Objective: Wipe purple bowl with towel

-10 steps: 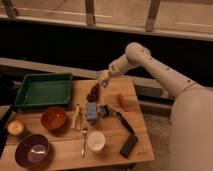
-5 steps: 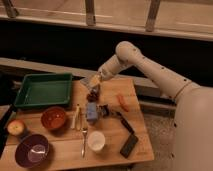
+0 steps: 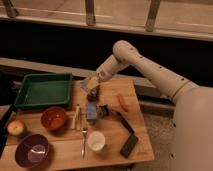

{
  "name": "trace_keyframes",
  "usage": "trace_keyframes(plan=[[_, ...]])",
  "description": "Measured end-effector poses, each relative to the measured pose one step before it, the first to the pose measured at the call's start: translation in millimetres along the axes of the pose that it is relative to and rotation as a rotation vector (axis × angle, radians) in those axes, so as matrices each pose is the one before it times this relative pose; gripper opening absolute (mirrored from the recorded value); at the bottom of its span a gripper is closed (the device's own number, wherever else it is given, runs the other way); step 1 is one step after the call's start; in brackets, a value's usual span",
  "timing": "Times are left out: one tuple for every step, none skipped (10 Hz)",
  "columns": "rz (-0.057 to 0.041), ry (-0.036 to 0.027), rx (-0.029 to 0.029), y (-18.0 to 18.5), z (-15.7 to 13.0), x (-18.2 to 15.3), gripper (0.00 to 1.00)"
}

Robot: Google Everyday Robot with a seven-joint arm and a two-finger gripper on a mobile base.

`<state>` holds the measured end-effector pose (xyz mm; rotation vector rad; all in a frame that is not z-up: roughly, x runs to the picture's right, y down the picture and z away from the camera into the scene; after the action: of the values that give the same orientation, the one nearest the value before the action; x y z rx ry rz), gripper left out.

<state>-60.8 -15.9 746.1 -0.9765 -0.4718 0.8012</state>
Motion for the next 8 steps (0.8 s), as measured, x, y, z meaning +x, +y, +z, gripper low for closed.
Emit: trace_keyframes(plan=[[-0.00770,0.00521,0.01752,2.04,1.57,4.02,0.00],[-0.00249,0.00741,0.01527,4.82,2.97,4.61,0.00],[-0.01099,0.00844,0.01392,10.84,6.21,2.90,0.00],[-0.01889,0.01328,0.01737,20.49,11.49,3.24,0.00],[-0.01218,0.00587,0.01227,16.29,7.01,1.65,0.00],[-0.01581,0.00413,0.01012,21.73,8.91,1.36,0.00],[-0.01668,0.00615,-0.00077,19.61,8.86,-0.03,0.00],[-0.02680,0.01325,-0.01819,24.40,13.28,-2.02,0.00]])
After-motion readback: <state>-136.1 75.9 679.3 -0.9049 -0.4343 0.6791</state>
